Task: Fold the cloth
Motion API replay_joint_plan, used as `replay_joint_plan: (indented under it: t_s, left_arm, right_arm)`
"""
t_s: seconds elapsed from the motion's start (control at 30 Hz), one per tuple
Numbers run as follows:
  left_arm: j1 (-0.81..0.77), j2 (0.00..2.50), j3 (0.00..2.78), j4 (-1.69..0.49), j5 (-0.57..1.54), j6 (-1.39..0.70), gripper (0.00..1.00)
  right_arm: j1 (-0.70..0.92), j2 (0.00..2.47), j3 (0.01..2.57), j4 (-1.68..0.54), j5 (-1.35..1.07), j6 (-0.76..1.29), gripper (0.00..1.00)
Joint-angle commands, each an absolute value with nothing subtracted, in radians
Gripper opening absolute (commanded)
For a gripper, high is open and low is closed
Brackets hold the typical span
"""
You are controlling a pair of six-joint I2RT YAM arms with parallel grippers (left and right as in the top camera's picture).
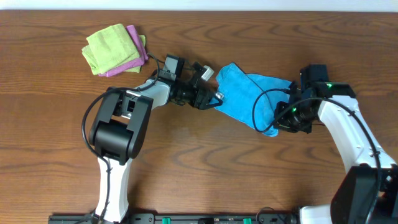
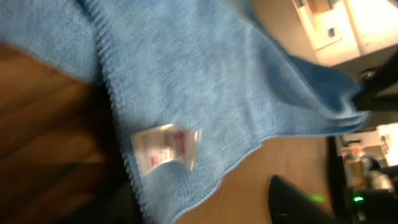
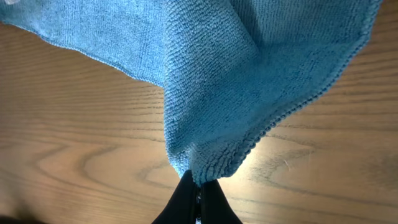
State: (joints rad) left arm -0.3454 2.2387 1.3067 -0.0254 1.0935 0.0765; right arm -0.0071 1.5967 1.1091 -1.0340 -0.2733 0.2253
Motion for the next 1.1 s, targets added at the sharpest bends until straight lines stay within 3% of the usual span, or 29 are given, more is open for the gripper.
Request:
replay_joint_plan:
  t_s: [0.0, 0.13, 0.67, 1.07]
  left_arm:
    - [-0.35, 2.286, 1.294, -0.051, 1.013, 0.083, 0.39]
    - [-0.35, 2.286, 1.294, -0.056, 1.013, 0.076, 0.06]
    - [-0.346, 2.257, 1.295, -0.057, 1.08, -0.015, 0.06]
    - [-0.346, 2.034, 1.295, -0.133, 1.008, 0.021, 0.06]
  right_arm:
    - [0.001, 1.597, 1.104, -1.034, -0.289, 0.207, 0.02]
    - [0.001, 1.597, 1.104, -1.032, -0.289, 0.207, 0.02]
    - [0.001, 1.597, 1.104, -0.996, -0.288, 0.208, 0.01]
    - [0.0, 1.597, 1.104, -0.971, -0.278, 0.207, 0.01]
